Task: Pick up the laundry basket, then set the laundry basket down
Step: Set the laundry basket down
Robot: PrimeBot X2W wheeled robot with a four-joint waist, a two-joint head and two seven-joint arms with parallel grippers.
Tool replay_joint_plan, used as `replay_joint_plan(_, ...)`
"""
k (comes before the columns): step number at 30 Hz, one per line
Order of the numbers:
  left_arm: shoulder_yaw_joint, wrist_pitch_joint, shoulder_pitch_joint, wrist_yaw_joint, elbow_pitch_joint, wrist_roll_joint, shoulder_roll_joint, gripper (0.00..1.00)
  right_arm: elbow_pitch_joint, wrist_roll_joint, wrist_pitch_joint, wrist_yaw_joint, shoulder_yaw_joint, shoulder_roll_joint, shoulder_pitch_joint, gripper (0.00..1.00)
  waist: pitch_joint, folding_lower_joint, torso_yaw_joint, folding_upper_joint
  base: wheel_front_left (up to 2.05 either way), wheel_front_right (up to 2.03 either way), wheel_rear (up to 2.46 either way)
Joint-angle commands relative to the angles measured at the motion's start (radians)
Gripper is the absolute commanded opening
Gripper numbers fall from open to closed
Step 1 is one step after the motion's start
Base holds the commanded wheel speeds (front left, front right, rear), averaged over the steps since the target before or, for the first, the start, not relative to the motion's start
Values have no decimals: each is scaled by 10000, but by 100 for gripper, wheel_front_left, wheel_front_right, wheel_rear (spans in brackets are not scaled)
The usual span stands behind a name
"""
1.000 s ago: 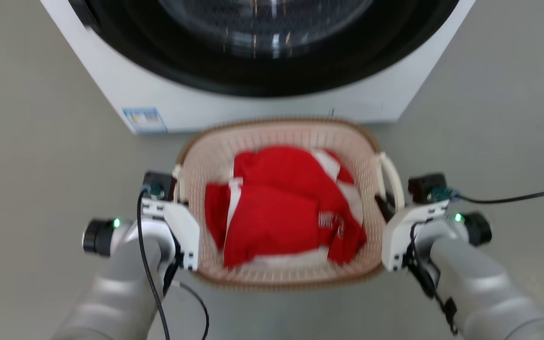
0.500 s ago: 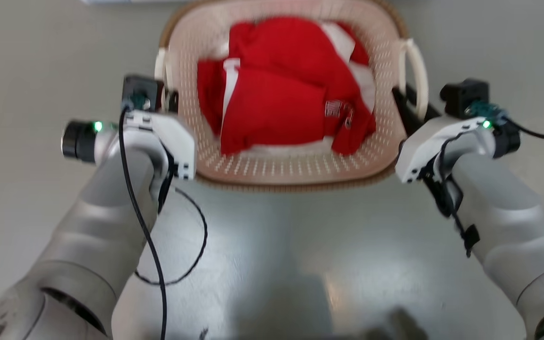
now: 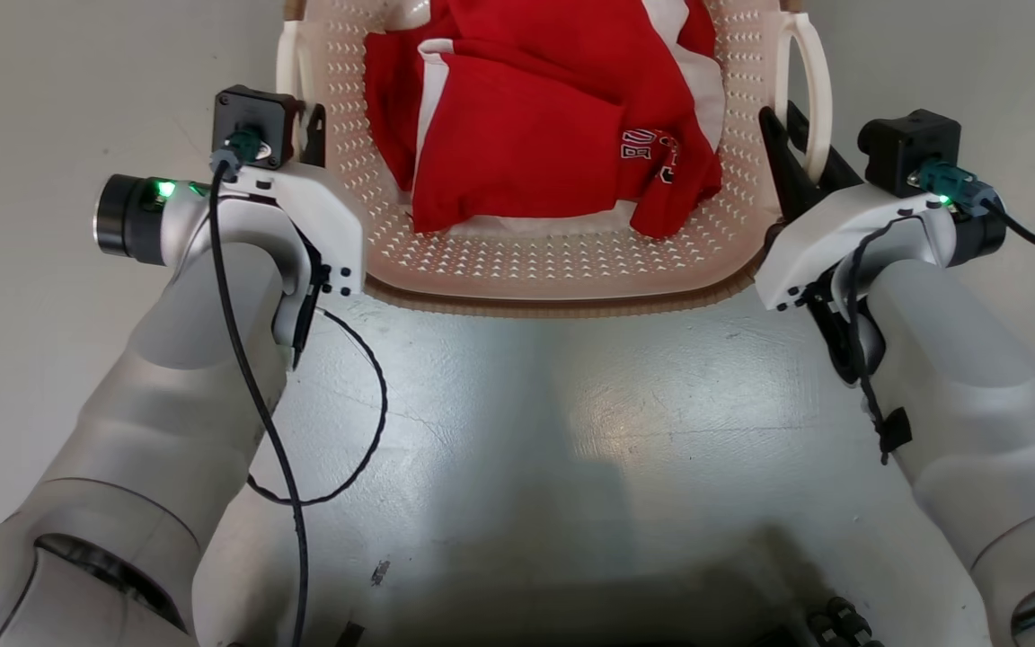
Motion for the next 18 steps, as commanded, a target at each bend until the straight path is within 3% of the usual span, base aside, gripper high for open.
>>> replay_joint_plan(1, 203, -59, -194, 237, -55, 213, 518, 0, -193, -276, -146, 169, 136, 205, 680, 0, 35, 0, 1, 0, 0, 0, 0)
replay_joint_plan(12, 502, -60, -274, 84, 421, 404, 343, 0, -185, -811, -146, 169, -563, 439, 785, 0, 182, 0, 36, 0, 0, 0, 0)
replay_joint_plan(13, 535, -41, -284, 53, 565, 345, 291, 0, -190, -845, -146, 169, -761, 428, 767, 19, 192, 0, 33, 0, 0, 0, 0)
replay_joint_plan(14, 599, -27, -310, 38, 689, 262, 237, 0, -180, -929, -146, 169, -935, 423, 749, 68, 204, 0, 34, 0, 0, 0, 0)
replay_joint_plan(15, 632, -25, -346, 15, 782, 213, 191, 47, -192, -1082, -146, 169, -1078, 408, 718, 100, 221, 0, 33, 0, 0, 0, 0)
replay_joint_plan(16, 633, -26, -391, -4, 855, 201, 159, 47, -249, -1224, -147, 169, -1263, 403, 692, 100, 242, 0, 33, 0, 0, 0, 0)
replay_joint_plan(17, 620, -26, -430, -9, 925, 203, 127, 100, -298, -1352, -147, 169, -1468, 415, 695, 100, 253, 0, 36, 0, 0, 0, 0)
replay_joint_plan(18, 653, -30, -467, -11, 960, 174, 102, 100, -342, -1506, -147, 169, -1638, 429, 703, 100, 260, 0, 41, 0, 0, 0, 0)
